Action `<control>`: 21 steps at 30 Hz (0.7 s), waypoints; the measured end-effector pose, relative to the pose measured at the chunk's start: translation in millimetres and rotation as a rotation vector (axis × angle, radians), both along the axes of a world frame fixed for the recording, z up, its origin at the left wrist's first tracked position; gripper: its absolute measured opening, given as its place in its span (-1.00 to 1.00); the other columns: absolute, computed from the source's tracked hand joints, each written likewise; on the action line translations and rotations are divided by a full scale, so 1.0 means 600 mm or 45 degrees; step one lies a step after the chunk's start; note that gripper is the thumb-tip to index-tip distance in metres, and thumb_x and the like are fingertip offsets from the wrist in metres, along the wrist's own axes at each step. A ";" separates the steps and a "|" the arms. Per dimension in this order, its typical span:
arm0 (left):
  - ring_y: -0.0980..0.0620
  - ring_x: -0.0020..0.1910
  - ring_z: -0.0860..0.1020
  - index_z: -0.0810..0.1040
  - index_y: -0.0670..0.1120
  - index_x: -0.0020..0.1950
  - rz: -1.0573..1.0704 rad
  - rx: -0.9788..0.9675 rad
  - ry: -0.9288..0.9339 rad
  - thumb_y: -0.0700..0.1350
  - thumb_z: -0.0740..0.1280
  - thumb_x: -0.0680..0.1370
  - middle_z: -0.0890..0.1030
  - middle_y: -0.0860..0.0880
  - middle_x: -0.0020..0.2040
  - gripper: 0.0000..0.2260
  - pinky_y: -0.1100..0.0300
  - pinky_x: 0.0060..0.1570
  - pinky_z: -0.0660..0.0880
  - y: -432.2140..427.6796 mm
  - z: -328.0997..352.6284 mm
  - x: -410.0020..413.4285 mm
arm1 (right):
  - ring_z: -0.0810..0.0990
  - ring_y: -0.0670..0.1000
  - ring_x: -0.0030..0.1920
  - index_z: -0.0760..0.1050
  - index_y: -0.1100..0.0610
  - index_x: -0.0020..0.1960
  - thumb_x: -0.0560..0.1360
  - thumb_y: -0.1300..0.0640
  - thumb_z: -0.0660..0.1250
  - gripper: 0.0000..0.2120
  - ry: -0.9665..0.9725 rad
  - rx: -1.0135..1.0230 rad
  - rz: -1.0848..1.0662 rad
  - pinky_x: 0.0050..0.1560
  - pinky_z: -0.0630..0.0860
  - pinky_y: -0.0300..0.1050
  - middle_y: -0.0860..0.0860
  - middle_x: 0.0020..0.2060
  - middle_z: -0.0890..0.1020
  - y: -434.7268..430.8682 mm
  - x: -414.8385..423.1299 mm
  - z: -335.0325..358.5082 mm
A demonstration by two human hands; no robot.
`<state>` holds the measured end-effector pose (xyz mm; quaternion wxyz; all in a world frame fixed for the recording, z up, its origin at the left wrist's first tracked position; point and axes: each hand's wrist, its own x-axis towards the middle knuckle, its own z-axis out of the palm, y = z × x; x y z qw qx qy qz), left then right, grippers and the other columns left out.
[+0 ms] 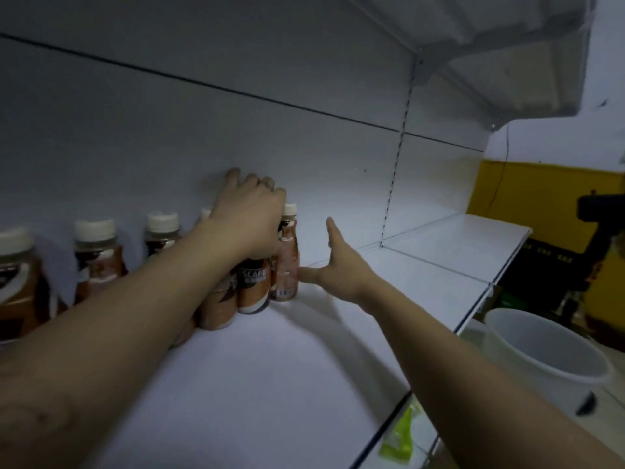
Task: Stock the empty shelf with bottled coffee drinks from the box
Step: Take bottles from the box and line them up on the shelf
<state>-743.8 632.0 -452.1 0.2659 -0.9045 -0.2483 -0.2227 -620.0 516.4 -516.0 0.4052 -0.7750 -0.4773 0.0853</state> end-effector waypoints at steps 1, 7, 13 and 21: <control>-0.11 0.22 0.39 0.42 -0.04 0.23 -0.035 -0.008 -0.015 0.23 0.37 0.36 0.48 -0.11 0.21 -0.45 -0.15 0.35 0.12 -0.002 -0.002 -0.002 | 0.21 0.10 0.46 -0.24 -0.03 0.55 0.33 -0.12 0.52 0.12 -0.047 0.019 0.008 0.29 0.27 -0.05 0.06 0.52 0.16 -0.005 -0.003 0.009; -0.06 0.27 0.38 0.39 -0.03 0.32 -0.147 -0.151 -0.067 0.24 0.38 0.38 0.48 -0.05 0.25 -0.40 -0.03 0.42 0.04 -0.039 -0.010 -0.030 | 0.19 0.07 0.47 -0.15 -0.04 0.56 0.34 -0.19 0.47 0.05 -0.312 0.093 0.103 0.36 0.25 0.01 0.03 0.52 0.15 -0.030 -0.024 0.042; -0.06 0.30 0.35 0.44 -0.02 0.29 -0.081 -0.163 -0.240 0.19 0.39 0.38 0.48 -0.04 0.25 -0.45 0.13 0.34 0.08 -0.079 -0.022 -0.153 | 0.26 0.05 0.44 0.00 -0.03 0.55 0.30 -0.10 0.54 0.00 -0.307 0.173 0.316 0.38 0.29 0.02 0.00 0.49 0.23 -0.024 -0.084 0.054; -0.14 0.43 0.28 0.41 -0.14 0.38 0.521 0.058 -0.420 0.13 0.39 0.43 0.46 -0.15 0.35 -0.40 -0.03 0.46 0.02 -0.137 -0.034 -0.455 | 0.20 -0.03 0.46 0.03 -0.09 0.53 0.38 -0.11 0.46 -0.12 -0.428 0.409 0.728 0.37 0.19 -0.12 -0.06 0.50 0.22 -0.006 -0.232 0.054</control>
